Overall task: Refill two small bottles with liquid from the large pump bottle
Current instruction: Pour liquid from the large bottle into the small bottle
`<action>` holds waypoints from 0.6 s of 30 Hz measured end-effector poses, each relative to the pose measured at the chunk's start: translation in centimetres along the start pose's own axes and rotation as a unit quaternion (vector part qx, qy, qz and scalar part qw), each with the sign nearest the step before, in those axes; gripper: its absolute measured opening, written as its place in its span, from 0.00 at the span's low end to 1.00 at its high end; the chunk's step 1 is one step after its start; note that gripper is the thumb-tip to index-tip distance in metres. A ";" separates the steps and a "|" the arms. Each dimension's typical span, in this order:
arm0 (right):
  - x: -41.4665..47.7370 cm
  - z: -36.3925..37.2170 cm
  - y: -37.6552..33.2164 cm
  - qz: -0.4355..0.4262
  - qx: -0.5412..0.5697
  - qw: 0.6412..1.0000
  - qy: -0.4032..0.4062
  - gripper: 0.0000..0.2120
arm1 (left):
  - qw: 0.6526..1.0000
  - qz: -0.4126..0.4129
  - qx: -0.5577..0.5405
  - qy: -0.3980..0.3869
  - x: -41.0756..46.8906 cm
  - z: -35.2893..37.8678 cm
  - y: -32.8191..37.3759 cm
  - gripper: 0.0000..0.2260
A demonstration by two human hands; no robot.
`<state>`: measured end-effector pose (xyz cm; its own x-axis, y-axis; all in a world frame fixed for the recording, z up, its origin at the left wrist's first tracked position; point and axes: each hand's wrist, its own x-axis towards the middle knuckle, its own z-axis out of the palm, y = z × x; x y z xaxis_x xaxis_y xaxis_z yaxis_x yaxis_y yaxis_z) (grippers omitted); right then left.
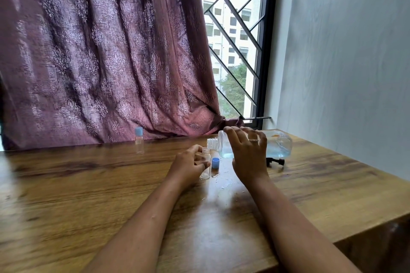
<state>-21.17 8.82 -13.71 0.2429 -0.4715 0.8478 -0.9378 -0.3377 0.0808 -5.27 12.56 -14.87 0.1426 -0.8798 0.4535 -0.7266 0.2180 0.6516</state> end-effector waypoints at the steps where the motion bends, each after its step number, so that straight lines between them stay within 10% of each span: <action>1: 0.0 0.0 0.0 0.000 0.000 1.000 0.001 0.33 | 1.000 -0.001 -0.001 0.000 0.0 0.0 0.0 0.16; 18: 0.1 0.1 -0.1 0.003 0.006 1.000 -0.001 0.31 | 1.000 -0.008 -0.023 -0.011 0.0 0.0 0.0 0.14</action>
<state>-21.03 8.74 -13.67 0.2376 -0.4760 0.8468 -0.9361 -0.3449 0.0688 -5.29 12.54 -14.89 0.1388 -0.8921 0.4299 -0.6932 0.2225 0.6855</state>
